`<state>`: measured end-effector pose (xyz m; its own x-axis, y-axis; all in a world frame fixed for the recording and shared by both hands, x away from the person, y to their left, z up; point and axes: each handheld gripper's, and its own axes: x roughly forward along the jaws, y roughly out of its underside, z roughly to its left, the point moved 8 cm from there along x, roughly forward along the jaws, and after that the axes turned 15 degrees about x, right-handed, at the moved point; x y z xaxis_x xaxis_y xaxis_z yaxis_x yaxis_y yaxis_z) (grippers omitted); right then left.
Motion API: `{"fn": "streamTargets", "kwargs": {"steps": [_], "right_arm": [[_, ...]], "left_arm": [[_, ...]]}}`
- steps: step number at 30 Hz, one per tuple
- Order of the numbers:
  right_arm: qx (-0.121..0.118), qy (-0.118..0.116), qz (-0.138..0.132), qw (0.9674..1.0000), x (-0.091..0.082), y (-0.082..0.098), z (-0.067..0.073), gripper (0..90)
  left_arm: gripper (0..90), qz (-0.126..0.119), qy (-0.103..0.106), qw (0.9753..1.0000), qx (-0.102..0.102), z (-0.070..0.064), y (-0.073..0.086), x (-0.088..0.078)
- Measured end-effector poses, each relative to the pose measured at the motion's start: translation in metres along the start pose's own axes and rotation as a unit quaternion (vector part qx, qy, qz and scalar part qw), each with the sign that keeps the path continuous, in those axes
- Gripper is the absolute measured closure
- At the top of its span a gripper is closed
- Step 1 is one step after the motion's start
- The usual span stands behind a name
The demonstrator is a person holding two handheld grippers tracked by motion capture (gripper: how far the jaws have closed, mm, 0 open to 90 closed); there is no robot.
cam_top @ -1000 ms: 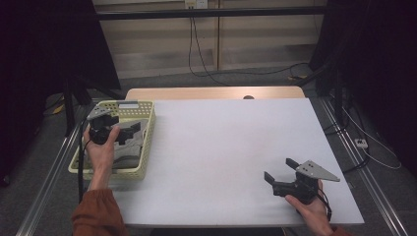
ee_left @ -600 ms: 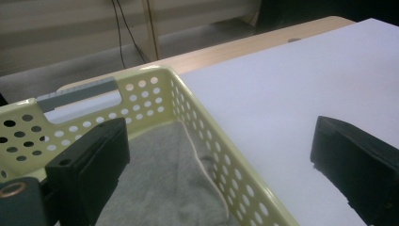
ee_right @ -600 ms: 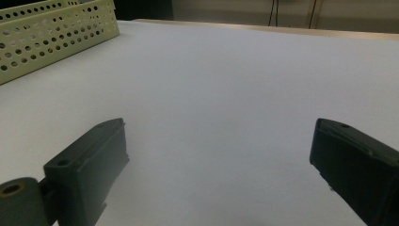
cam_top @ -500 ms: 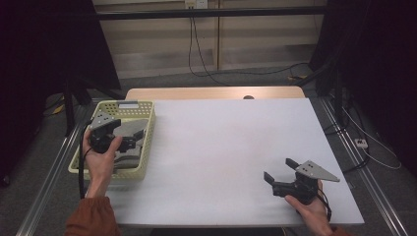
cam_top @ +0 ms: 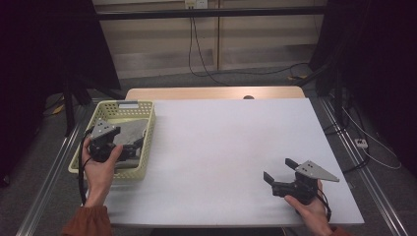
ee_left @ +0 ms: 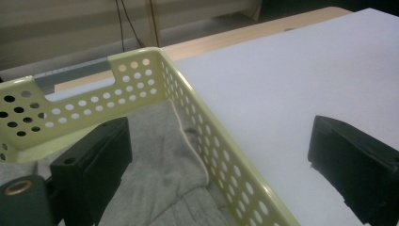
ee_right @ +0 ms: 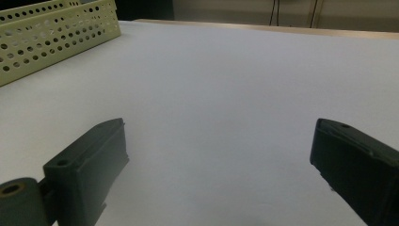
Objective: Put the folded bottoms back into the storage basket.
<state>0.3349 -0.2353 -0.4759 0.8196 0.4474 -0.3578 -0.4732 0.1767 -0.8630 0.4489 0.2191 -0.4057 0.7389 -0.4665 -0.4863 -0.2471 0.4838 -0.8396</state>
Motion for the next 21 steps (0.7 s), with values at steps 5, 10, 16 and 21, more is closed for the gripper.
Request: {"fn": "streamTargets", "kwargs": {"steps": [5, 10, 16, 21], "right_arm": [[0.001, -0.001, 0.0, 1.0, 0.0, 0.0, 0.001, 4.2], [0.002, 0.0, -0.001, 1.0, 0.0, 0.0, 0.001, 4.2], [0.0, 0.0, -0.003, 1.0, 0.0, -0.001, 0.001, 4.2], [0.001, 0.0, -0.003, 1.0, 0.0, -0.001, 0.002, 4.2]], "left_arm": [[8.6, -0.007, 0.009, 0.9999, 0.012, -0.01, 0.0, -0.005], [8.5, -0.011, 0.012, 0.9998, 0.011, -0.019, 0.002, -0.011], [8.5, -0.016, 0.018, 0.9996, 0.014, -0.028, 0.006, -0.015], [8.3, -0.017, 0.018, 0.9996, 0.01, -0.034, 0.008, -0.017]]}}
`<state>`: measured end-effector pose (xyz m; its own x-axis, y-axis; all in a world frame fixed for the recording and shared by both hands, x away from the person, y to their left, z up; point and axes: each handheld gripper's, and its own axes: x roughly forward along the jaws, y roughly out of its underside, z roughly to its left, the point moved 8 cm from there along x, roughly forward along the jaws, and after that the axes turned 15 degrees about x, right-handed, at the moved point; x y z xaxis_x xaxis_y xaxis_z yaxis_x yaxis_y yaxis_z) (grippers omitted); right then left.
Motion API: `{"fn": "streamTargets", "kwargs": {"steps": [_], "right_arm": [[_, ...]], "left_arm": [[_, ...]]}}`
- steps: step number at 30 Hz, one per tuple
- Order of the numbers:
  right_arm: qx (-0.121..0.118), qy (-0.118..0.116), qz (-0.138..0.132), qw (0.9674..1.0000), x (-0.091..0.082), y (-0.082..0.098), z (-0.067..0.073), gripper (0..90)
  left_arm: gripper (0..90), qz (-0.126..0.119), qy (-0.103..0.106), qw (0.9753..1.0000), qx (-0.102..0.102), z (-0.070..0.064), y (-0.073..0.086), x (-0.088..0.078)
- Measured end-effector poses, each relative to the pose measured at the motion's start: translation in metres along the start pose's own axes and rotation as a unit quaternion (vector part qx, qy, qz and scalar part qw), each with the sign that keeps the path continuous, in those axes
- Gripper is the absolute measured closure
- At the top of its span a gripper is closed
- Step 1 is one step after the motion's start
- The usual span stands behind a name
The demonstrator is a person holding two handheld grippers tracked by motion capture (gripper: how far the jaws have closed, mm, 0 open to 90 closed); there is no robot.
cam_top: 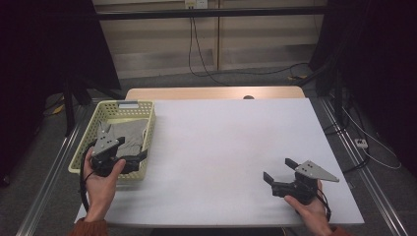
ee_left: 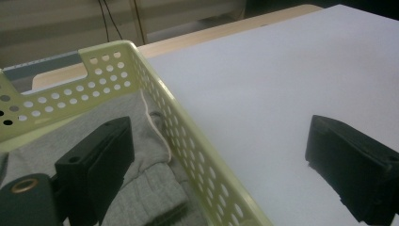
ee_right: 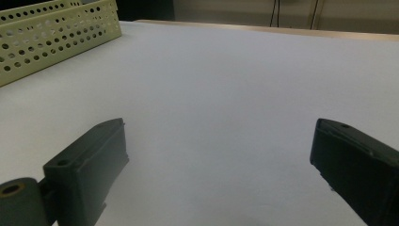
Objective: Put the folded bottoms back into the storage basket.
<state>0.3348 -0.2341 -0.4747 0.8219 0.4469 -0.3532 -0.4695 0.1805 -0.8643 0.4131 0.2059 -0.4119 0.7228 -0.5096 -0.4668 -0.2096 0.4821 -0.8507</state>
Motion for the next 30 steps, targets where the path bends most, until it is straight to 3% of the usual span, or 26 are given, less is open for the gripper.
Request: {"fn": "streamTargets", "kwargs": {"steps": [13, 16, 19, 30], "right_arm": [[-0.001, -0.001, 0.001, 1.0, 0.0, 0.0, 0.0, 4.2], [0.0, 0.0, 0.001, 1.0, 0.0, 0.0, 0.0, 4.2], [-0.001, 0.0, 0.001, 1.0, 0.0, 0.0, 0.0, 4.2], [-0.001, -0.001, 0.0, 1.0, -0.001, 0.0, 0.0, 4.2]], "left_arm": [[7.9, -0.015, 0.016, 0.9998, -0.003, -0.024, -0.006, 0.002], [7.7, -0.02, 0.019, 0.9994, 0.018, -0.032, -0.011, 0.004], [7.5, -0.019, 0.025, 0.9992, 0.027, -0.04, -0.013, 0.008], [7.5, -0.012, 0.048, 0.9982, 0.033, -0.057, -0.017, 0.025]]}}
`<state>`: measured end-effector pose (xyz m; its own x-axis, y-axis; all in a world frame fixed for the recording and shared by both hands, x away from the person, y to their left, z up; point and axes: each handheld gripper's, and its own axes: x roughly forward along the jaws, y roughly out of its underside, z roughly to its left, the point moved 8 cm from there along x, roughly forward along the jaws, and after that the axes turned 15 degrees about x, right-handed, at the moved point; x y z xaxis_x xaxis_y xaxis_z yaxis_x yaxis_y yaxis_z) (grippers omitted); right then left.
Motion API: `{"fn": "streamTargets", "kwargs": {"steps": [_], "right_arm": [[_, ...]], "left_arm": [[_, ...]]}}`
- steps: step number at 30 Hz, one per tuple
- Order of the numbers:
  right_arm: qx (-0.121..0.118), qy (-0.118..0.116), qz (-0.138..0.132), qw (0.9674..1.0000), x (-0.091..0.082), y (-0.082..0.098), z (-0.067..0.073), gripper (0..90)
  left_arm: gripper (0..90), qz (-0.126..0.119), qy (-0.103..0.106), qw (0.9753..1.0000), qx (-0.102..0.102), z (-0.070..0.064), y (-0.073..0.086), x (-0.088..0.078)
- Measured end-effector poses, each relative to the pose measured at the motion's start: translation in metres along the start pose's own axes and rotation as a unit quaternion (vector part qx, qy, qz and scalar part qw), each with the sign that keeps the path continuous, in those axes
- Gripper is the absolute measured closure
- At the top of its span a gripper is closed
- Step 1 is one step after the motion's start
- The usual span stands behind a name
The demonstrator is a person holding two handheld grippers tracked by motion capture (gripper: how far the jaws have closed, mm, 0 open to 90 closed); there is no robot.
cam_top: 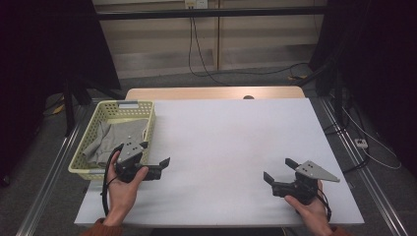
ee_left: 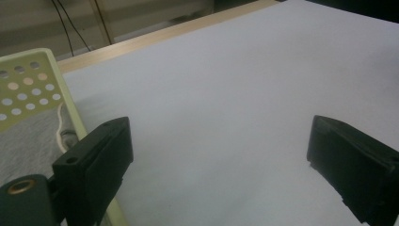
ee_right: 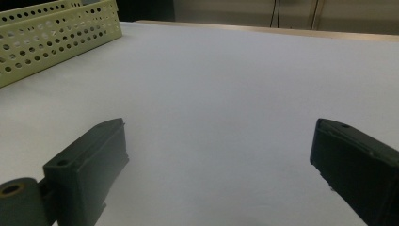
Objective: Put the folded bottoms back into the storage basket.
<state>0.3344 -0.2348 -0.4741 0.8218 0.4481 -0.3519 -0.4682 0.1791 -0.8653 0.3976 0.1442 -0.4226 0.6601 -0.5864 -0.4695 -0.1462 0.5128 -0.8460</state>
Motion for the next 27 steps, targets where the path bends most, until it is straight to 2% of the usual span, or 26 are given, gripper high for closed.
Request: {"fn": "streamTargets", "kwargs": {"steps": [13, 16, 19, 23, 25, 27], "right_arm": [[-0.001, -0.001, 0.001, 1.0, 0.0, 0.001, 0.0, 4.2], [-0.001, -0.001, 0.001, 1.0, 0.0, 0.001, 0.0, 4.2], [-0.001, -0.002, 0.001, 1.0, 0.0, 0.0, 0.001, 4.3], [-0.003, -0.003, 0.0, 1.0, 0.0, 0.0, 0.001, 4.3], [-0.003, -0.002, 0.0, 1.0, 0.0, 0.0, 0.001, 4.3], [-0.003, -0.002, -0.001, 1.0, 0.0, 0.0, 0.001, 4.3]], "left_arm": [[7.5, 0.012, 0.024, 0.9996, 0.004, -0.017, 0.003, 0.019], [7.6, 0.007, 0.041, 0.9991, -0.001, -0.024, 0.004, 0.024], [7.6, 0.007, 0.042, 0.9991, 0.005, -0.031, 0.007, 0.029], [7.5, 0.009, 0.04, 0.9992, -0.001, -0.036, 0.014, 0.033], [7.5, 0.005, 0.046, 0.9989, -0.013, -0.04, 0.017, 0.033], [7.5, 0.006, 0.045, 0.9989, -0.011, -0.043, 0.02, 0.032]]}}
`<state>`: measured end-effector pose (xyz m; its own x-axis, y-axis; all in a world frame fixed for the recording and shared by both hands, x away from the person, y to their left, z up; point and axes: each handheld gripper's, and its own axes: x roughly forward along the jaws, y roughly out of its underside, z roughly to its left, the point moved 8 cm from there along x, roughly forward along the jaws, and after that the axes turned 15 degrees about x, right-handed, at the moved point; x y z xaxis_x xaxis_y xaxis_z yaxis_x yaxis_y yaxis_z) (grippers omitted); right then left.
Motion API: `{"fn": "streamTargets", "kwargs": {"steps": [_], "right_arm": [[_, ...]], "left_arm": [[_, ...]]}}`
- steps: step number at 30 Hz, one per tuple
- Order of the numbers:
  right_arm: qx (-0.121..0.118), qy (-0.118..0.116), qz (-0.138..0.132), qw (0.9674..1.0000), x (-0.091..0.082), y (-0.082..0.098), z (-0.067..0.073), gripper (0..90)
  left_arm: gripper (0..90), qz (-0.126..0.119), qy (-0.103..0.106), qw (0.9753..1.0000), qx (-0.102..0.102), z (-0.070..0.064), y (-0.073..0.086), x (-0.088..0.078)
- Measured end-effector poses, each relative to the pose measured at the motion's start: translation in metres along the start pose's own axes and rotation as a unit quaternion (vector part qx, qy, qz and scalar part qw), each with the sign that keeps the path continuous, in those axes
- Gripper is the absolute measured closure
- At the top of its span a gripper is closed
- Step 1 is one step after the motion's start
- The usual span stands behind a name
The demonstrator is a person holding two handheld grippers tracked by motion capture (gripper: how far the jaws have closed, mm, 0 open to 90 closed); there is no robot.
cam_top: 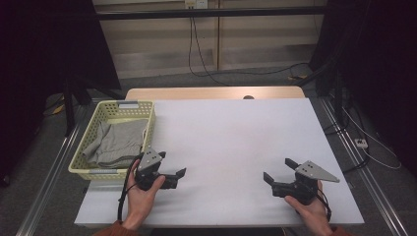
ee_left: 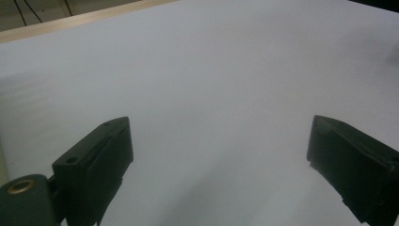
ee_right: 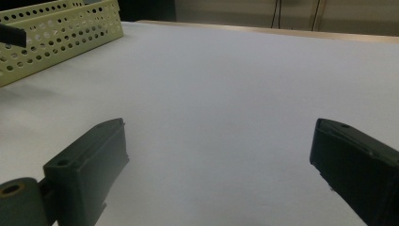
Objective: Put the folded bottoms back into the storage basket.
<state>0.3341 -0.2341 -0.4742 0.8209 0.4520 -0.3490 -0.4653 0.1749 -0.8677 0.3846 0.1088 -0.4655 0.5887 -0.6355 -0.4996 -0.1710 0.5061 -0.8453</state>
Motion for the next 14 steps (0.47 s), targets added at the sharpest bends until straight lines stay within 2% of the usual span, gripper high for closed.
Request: {"fn": "streamTargets", "kwargs": {"steps": [3, 6, 8, 11, 14], "right_arm": [[0.001, -0.001, -0.001, 1.0, 0.0, -0.0001, 0.0007, 4.3], [0.003, 0.0, -0.001, 1.0, -0.0002, 0.0003, 0.0012, 4.4], [-0.001, 0.001, 0.001, 1.0, 0.0, 0.0006, 0.0002, 4.7], [0.003, 0.003, 0.001, 1.0, 0.0009, 0.0003, -0.0007, 5.0], [0.003, 0.004, 0.001, 1.0, 0.0009, -0.0001, -0.0009, 4.9]], "left_arm": [[7.5, -0.003, 0.002, 1.0, 0.005, -0.0034, 0.0037, -0.0007], [7.5, -0.002, 0.005, 1.0, -0.002, -0.0055, 0.0086, -0.0007], [7.5, 0.002, 0.006, 1.0, 0.004, -0.0054, 0.0096, -0.0007], [7.6, -0.005, 0.006, 1.0, -0.004, -0.0041, 0.0088, -0.0018], [7.3, 0.0, 0.003, 1.0, -0.006, -0.0055, 0.0106, -0.0012]]}}
